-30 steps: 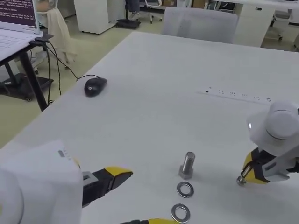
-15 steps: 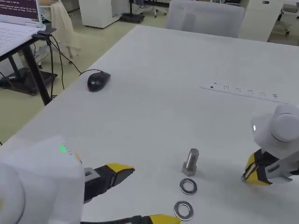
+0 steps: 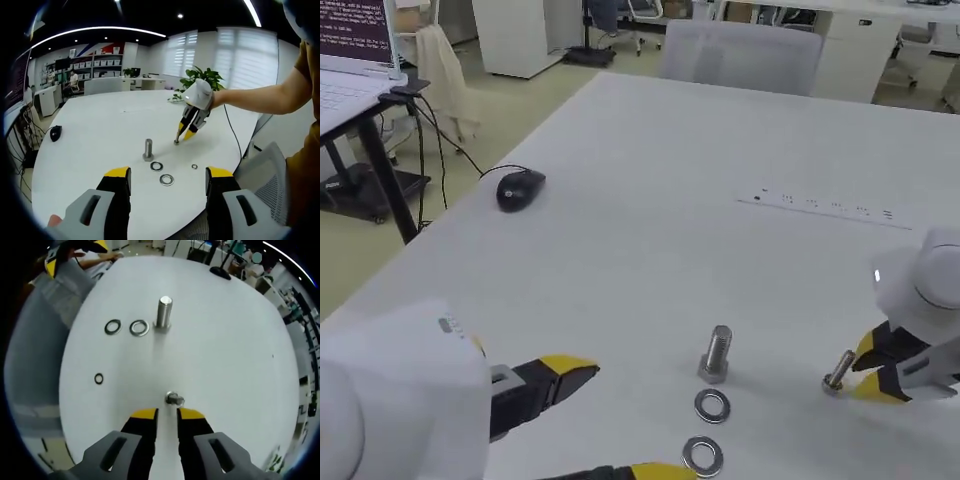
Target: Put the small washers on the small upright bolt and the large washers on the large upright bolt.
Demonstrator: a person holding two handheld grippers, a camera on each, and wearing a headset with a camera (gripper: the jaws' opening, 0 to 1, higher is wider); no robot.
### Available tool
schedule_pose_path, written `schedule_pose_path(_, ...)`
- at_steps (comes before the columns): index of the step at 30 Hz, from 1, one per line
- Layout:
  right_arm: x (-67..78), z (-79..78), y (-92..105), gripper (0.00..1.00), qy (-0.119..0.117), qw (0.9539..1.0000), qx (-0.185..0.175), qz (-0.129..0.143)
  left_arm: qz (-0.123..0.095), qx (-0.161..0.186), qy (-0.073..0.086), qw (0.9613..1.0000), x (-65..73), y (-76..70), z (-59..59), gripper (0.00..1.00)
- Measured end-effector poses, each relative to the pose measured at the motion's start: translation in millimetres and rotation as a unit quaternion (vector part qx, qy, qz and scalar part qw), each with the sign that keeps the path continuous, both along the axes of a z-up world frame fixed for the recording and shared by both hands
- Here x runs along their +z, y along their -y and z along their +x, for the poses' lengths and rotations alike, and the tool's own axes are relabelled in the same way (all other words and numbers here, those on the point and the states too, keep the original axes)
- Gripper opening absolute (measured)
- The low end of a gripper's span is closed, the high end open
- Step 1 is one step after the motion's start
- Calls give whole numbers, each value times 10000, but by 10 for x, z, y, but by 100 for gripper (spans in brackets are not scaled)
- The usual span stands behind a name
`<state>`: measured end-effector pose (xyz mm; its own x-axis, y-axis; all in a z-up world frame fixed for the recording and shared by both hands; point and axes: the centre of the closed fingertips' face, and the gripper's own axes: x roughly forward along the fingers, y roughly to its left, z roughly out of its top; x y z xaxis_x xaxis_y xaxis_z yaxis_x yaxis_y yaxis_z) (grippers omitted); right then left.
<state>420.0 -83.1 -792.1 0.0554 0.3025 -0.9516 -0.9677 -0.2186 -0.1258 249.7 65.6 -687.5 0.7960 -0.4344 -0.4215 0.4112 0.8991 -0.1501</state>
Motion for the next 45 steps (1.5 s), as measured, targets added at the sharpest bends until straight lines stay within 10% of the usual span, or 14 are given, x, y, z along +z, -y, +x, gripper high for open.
schedule_pose_path(29,-137,-1075,-44,16,-411,9987,293,3,-22,-312,302,9991,155,132,-163,59)
schedule_pose_path(45,-295,-1111,-121,20,-491,9981,357,-139,-84,-293,289,9991,143,84,-168,59)
